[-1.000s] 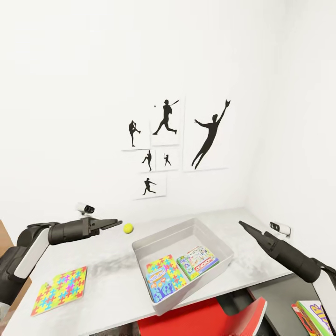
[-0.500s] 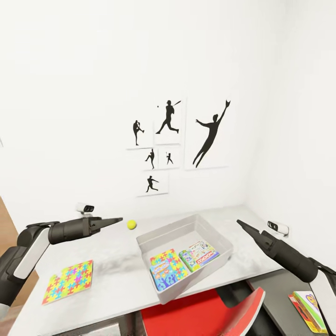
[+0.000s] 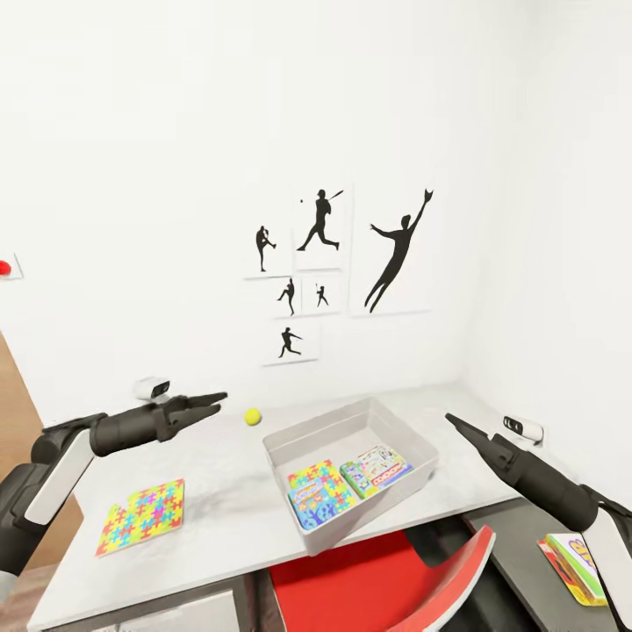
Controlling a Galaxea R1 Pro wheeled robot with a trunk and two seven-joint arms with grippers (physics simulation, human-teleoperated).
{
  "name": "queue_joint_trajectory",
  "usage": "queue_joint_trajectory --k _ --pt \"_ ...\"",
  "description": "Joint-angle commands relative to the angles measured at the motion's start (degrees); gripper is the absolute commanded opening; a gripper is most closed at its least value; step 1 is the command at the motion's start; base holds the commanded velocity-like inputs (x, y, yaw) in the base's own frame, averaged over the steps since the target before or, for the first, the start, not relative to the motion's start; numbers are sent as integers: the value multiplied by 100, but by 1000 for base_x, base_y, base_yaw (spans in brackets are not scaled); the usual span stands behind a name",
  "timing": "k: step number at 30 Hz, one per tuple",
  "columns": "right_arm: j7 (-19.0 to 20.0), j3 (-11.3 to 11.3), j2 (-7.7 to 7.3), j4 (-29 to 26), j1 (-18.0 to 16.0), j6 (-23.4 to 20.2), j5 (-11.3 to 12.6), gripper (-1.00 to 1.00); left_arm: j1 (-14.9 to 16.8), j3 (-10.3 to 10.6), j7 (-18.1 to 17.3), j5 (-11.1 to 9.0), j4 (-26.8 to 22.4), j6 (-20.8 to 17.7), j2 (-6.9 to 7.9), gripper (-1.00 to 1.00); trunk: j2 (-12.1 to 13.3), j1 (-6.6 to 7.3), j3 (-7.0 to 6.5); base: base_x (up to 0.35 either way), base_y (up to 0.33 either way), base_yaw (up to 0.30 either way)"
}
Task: Put all the toys in the child's room - the three board games (two on the bed and one on the table), the two jigsaw puzzles on the table, and the tennis ball on the table - inside the toy box on the table in the child's room.
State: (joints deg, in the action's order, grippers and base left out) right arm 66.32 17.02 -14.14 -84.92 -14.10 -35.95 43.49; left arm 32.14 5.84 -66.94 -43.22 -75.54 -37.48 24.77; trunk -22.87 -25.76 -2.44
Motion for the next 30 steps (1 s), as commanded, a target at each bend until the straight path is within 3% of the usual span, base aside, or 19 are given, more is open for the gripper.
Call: queue_joint_trajectory --k 1,21,30 --pt "4 1 -1 2 -1 -44 28 100 2 13 7 -45 3 -14 5 100 -5 -2 3 -16 7 0" --pt "-7 -12 16 2 1 -34 19 100 2 1 31 -55 4 -6 2 100 -5 -2 3 -20 11 2" --pt "-10 -29 16 5 -1 -34 19 100 -4 -12 31 -55 4 11 9 100 -5 -2 -32 -11 8 120"
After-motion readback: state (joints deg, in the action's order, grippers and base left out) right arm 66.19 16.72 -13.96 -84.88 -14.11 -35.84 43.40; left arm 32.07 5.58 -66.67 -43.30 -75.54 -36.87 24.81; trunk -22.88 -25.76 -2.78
